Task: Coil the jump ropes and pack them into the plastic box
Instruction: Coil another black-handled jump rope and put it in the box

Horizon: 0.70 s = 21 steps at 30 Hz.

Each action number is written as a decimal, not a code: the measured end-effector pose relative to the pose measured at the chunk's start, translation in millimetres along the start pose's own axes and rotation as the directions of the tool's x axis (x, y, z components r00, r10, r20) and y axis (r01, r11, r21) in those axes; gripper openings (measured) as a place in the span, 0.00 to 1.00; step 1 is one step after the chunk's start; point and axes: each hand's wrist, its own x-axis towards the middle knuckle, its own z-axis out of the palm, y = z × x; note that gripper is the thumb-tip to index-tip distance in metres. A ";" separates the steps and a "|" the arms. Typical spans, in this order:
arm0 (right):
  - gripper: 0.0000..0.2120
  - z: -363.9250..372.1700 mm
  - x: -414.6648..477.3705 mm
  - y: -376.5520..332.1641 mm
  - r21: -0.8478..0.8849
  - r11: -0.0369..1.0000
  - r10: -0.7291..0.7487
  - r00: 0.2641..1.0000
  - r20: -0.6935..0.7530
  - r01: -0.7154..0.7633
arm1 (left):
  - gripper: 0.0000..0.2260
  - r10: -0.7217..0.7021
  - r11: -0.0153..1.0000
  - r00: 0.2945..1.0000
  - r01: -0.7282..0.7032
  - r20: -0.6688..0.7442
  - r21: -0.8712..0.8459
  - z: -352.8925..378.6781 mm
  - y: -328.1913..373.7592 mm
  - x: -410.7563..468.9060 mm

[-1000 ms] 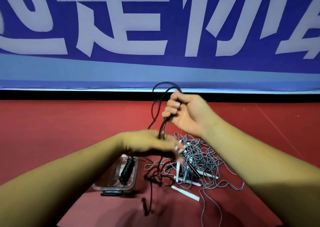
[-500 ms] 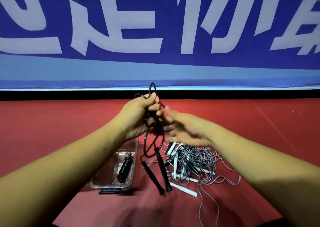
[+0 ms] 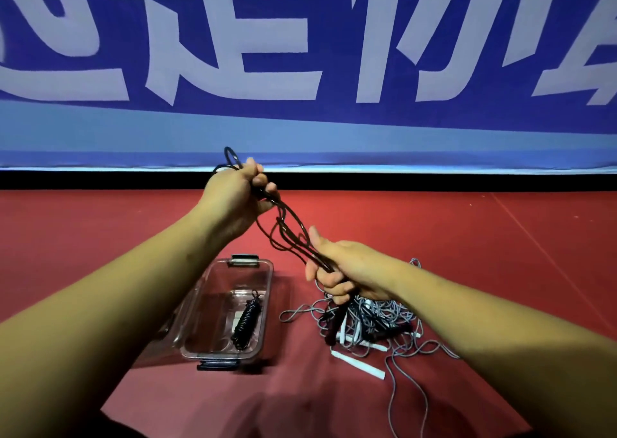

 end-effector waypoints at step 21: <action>0.14 -29.7 -1.7 -44.9 0.803 0.502 -0.094 0.943 -0.318 0.321 | 0.12 -0.613 0.670 0.571 0.009 0.546 0.743 -10.1 -73.3 -41.1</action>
